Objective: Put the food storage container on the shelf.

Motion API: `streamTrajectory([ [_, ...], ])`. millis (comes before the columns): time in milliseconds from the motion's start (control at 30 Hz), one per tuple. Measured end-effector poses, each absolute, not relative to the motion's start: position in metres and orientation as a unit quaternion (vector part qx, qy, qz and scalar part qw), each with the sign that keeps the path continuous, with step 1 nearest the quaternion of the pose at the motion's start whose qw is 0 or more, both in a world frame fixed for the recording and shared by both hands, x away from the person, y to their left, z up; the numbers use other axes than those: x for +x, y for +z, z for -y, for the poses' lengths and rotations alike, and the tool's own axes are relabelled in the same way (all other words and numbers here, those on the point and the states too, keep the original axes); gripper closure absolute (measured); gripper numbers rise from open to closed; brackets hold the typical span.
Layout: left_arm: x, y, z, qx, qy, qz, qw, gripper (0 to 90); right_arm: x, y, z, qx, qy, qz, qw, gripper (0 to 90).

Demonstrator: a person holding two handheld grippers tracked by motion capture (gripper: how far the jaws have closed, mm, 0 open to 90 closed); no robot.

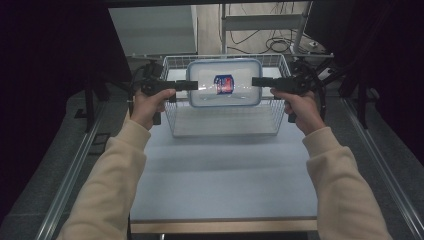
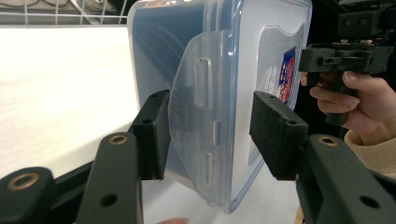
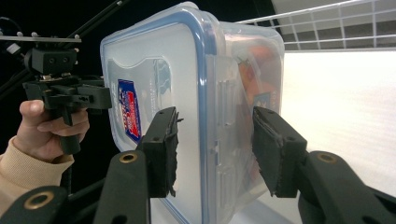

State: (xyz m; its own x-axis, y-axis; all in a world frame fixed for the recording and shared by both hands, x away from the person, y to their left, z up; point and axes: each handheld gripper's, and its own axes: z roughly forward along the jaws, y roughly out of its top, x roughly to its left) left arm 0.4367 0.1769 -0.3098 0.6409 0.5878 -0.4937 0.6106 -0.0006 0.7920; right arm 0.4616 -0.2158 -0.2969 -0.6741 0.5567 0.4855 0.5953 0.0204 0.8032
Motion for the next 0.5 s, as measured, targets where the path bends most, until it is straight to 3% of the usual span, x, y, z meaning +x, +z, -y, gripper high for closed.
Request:
streamTrajectory([
  [233, 0.470, -0.311, -0.179, 0.707, -0.032, -0.440, 0.553, 48.8, 0.491, -0.299, 0.214, -0.429, -0.560, 0.708, 0.030, 51.5],
  [500, 0.495, -0.320, -0.183, 0.674, -0.067, -0.468, 0.568, 47.5, 0.511, -0.299, 0.211, -0.452, -0.549, 0.702, 0.040, 50.3],
])
